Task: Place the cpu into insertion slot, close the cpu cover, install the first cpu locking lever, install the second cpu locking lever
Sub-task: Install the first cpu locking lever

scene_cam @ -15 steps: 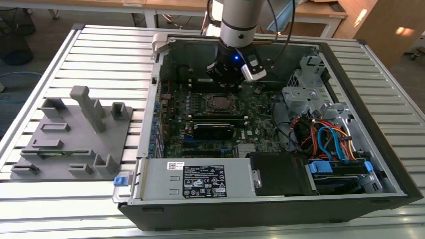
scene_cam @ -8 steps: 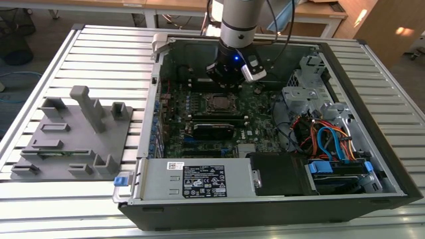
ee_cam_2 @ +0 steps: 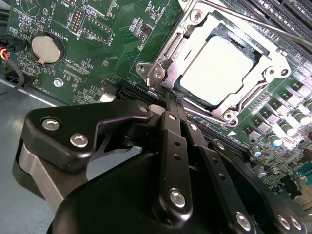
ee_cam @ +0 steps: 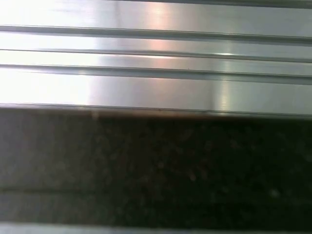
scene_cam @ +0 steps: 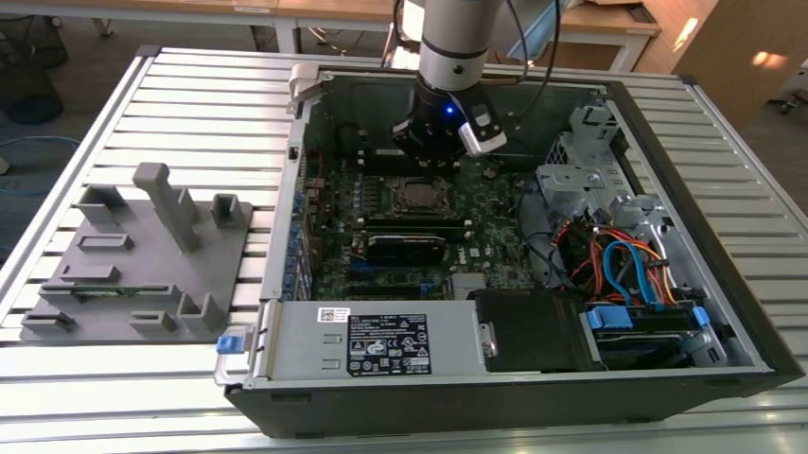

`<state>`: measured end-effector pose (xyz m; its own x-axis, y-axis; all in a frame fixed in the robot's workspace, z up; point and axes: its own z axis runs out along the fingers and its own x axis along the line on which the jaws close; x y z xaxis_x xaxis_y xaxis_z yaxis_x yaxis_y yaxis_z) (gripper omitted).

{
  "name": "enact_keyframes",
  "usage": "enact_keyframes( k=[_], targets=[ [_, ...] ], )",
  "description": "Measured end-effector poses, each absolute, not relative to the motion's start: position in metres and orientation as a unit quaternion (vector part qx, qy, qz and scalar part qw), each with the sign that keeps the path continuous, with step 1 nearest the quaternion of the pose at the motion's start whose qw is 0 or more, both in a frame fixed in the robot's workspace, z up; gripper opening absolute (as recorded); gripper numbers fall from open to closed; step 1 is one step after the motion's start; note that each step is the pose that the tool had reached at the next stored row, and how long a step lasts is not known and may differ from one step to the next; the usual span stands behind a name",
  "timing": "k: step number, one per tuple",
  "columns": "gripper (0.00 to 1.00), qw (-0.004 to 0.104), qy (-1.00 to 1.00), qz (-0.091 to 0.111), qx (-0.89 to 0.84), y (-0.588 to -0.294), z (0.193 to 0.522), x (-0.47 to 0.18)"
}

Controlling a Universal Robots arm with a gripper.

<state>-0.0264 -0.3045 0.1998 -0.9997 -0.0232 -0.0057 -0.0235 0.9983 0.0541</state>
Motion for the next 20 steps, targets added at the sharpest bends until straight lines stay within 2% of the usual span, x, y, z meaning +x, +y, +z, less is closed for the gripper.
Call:
enact_keyframes(
  k=[20],
  targets=[
    [0.10, 0.003, 1.000, 0.019, -0.012, -0.3049, 0.1983, -0.0262]
  ],
)
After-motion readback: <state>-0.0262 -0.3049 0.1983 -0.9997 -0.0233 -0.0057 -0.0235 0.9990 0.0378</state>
